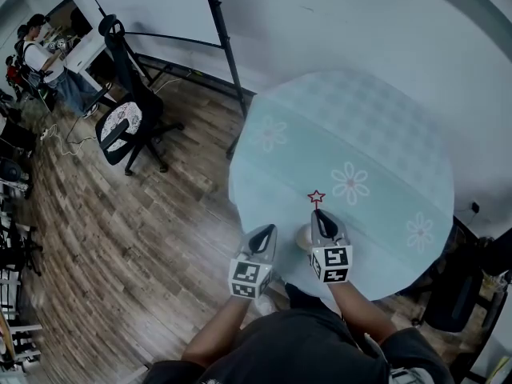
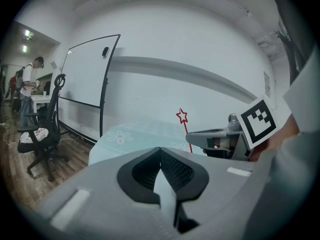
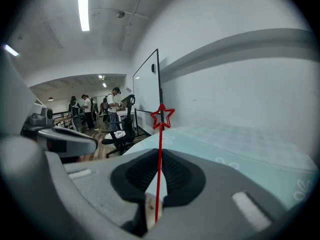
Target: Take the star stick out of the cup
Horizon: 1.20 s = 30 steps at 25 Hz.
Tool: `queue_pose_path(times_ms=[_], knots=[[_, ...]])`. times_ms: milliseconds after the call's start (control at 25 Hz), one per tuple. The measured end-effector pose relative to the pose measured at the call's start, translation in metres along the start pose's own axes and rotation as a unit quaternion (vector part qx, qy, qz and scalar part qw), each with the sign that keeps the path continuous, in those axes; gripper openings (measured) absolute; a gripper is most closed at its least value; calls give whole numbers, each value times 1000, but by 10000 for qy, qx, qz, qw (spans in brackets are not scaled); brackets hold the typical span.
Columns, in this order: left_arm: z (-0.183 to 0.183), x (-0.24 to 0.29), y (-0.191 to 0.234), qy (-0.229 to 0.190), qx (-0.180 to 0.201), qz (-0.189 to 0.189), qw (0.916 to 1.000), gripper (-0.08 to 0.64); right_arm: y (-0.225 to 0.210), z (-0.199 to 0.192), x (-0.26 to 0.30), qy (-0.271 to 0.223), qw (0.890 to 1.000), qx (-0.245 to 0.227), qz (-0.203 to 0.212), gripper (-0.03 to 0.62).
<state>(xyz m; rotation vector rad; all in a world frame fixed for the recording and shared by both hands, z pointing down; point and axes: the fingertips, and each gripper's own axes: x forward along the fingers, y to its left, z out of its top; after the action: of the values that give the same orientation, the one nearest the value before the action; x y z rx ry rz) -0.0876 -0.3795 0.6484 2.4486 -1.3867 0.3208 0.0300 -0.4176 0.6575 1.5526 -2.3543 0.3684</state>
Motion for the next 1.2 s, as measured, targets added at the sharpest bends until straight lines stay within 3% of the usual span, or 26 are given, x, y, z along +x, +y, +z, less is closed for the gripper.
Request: queue_pose_path(times_ms=[520,880,1200], knots=[[51,-44,6,-516,205,154,9983,6,23,70,-41,-752,9971,-107,-57,21],[86,-85,6,-993,293,223,9944,5,47,125,-85,-1457,9889,-269,-76,21],[110,-113,0,-1288,528,175,9901,5,57,146,-114,-1935,9809,-189,-61,21]])
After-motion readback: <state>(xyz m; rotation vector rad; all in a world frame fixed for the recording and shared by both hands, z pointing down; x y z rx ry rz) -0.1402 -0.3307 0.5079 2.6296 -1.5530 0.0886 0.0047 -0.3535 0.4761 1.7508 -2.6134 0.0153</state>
